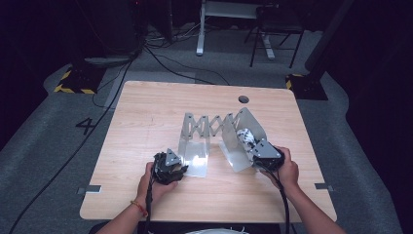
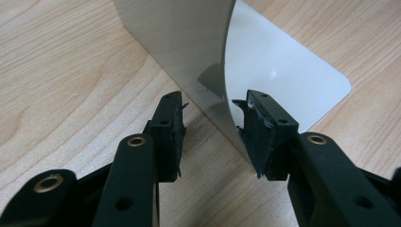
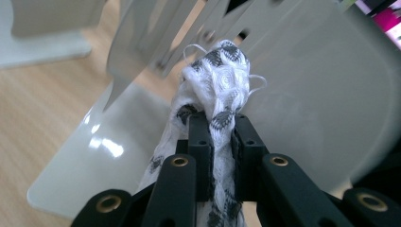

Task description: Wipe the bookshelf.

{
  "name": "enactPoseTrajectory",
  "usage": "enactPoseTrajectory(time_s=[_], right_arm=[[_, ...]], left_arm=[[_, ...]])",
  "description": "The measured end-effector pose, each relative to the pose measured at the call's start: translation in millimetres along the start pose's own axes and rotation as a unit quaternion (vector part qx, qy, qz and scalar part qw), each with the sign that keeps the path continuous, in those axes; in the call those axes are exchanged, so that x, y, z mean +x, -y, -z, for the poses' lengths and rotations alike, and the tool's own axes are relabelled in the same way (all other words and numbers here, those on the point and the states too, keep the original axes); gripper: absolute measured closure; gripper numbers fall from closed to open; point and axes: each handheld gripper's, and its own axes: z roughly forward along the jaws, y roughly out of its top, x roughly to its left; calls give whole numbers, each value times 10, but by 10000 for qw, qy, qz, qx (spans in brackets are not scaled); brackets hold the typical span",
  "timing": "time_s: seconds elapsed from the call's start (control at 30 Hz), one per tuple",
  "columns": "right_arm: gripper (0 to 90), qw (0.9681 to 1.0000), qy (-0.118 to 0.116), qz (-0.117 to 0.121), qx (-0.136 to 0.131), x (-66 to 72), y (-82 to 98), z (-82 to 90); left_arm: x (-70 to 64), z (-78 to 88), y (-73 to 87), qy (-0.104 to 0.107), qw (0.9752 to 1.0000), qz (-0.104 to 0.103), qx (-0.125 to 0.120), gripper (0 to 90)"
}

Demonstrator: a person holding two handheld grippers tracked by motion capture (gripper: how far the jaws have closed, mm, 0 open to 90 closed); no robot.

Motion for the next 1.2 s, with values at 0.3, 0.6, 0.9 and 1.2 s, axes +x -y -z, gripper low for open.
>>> enactPoseTrajectory(time_s=[0.3,0.6,0.9,1.2], right_arm=[[816,9982,432,129,-395,-215,-421,30],[815,9974,580,125,-408,-306,-605,-79],[815,9976,445,521,-99,-35,-369,-214],[815,9986,-124,513,85,174,-165,-338]], left_arm=[[-26,11,14,25,10000,-34,-20,588],[-18,2,5,95,10000,-24,3,588],[-19,3,4,66,10000,-71,-6,588],[-8,1,0,80,9999,-63,3,586]])
